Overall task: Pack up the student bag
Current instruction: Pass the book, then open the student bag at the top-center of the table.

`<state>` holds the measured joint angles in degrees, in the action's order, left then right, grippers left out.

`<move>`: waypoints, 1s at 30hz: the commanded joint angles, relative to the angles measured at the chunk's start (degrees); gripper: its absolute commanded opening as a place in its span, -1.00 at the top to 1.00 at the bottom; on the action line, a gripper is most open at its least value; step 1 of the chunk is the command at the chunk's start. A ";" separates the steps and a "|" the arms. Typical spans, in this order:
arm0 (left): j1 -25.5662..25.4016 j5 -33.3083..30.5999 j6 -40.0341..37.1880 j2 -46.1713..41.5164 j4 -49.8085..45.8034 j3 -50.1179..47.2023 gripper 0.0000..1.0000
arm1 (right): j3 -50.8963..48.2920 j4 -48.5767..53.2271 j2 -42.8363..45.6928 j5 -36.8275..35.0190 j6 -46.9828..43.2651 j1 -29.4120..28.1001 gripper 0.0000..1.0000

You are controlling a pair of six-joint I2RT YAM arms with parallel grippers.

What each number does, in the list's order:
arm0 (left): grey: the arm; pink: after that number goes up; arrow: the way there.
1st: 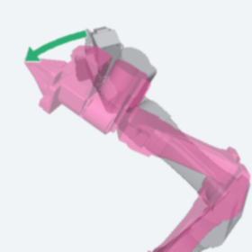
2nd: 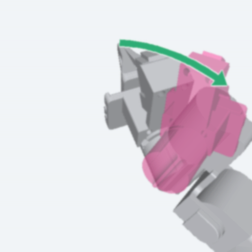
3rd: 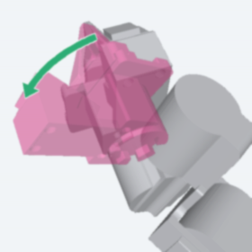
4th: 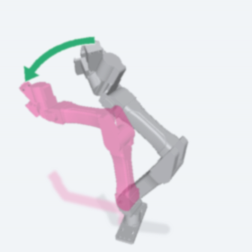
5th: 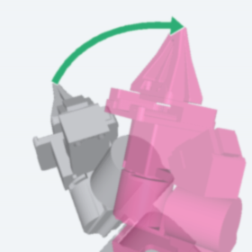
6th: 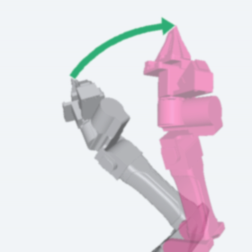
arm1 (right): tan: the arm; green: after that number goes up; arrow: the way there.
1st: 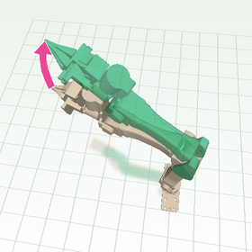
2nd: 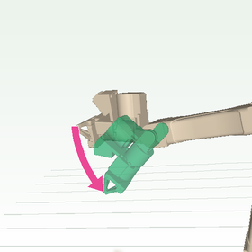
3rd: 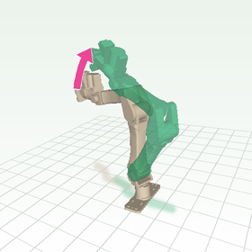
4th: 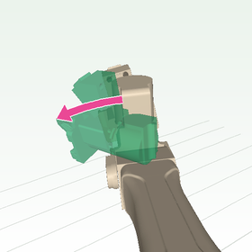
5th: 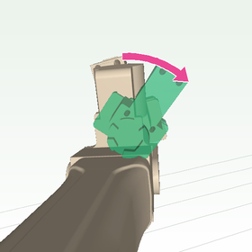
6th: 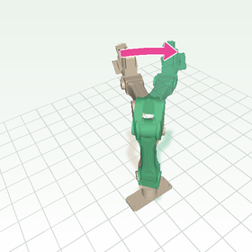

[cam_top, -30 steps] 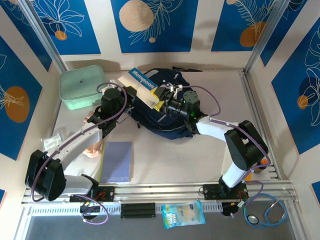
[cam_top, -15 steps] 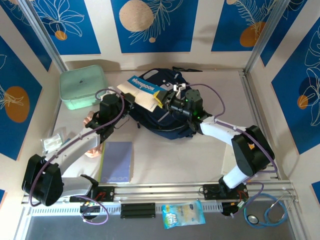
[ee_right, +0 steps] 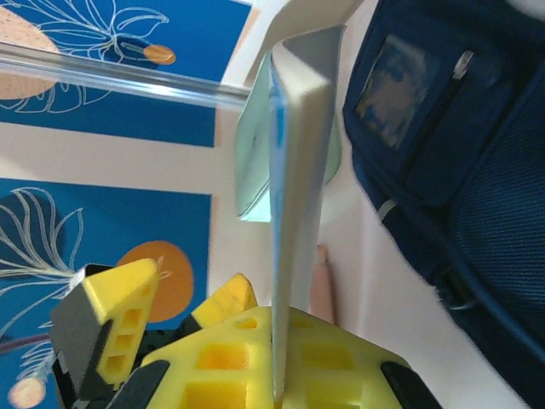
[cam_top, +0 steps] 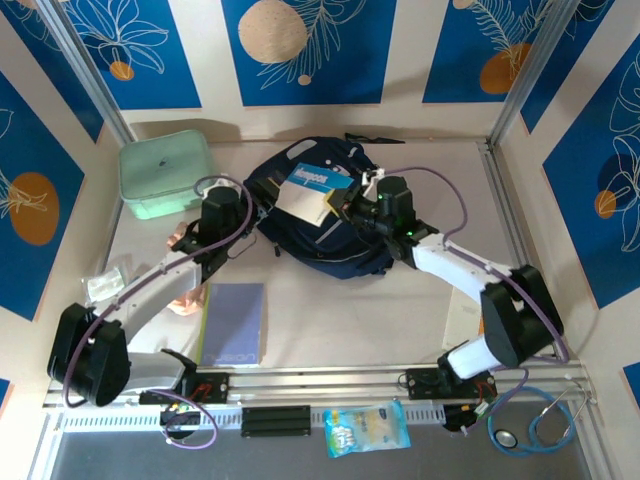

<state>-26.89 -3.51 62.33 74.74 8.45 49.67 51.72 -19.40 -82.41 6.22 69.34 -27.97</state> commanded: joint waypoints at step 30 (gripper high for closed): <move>-22.65 -2.82 -60.53 48.19 -43.30 56.17 -0.38 | -4.21 46.97 38.88 -16.51 -17.31 22.50 1.00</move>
<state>-48.73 0.16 5.93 119.77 -28.14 101.38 48.03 26.85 -44.75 -11.16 51.90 -6.13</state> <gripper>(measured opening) 0.718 0.062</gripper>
